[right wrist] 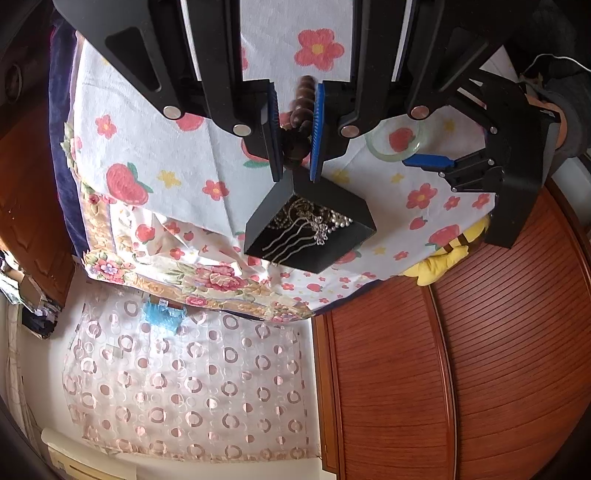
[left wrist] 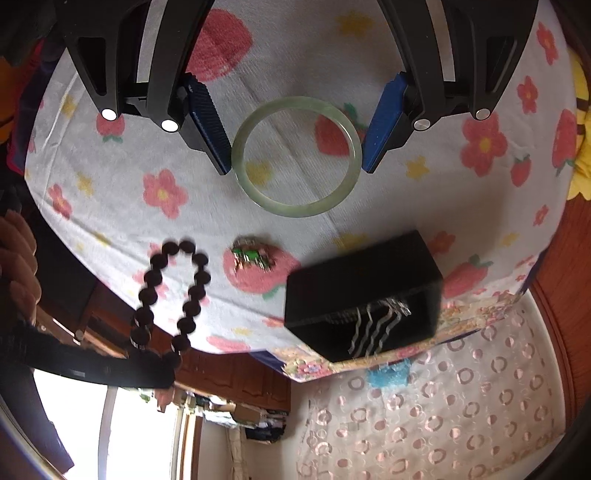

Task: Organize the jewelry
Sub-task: 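Lift the bead bracelet with the right gripper while the left gripper grasps the jade bangle, then lower the jade bangle and bead bracelet into the box and open both grippers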

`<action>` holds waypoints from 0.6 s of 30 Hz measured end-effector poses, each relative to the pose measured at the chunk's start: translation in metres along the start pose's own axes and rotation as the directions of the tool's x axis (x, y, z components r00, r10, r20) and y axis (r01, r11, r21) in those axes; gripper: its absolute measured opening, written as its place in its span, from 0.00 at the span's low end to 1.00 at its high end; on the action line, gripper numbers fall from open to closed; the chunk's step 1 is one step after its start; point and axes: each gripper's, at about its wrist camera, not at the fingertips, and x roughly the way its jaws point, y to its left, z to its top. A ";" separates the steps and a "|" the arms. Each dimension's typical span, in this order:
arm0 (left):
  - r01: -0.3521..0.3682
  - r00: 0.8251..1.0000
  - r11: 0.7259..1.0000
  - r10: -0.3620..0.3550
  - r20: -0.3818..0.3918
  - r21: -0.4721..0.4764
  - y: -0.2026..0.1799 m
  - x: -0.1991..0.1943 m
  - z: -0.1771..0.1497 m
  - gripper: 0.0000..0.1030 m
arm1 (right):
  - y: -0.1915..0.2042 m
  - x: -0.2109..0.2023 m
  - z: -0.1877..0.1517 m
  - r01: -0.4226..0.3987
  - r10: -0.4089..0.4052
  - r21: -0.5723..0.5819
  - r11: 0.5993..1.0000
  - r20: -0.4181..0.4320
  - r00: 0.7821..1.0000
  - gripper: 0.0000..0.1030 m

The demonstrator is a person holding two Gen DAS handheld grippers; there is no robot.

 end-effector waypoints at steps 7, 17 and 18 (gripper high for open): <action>-0.015 0.997 1.000 0.017 0.071 -0.022 0.016 -0.016 0.029 0.67 | 0.005 0.007 0.033 0.001 0.000 -0.025 1.000 0.037 0.999 0.16; -0.046 0.992 0.997 0.054 0.113 -0.065 0.055 -0.016 0.078 0.67 | -0.002 0.047 0.088 -0.056 0.056 0.008 0.998 0.062 0.997 0.16; -0.054 0.992 0.996 0.062 0.113 -0.069 0.061 -0.014 0.082 0.67 | -0.002 0.052 0.091 -0.063 0.062 0.010 0.998 0.055 0.997 0.16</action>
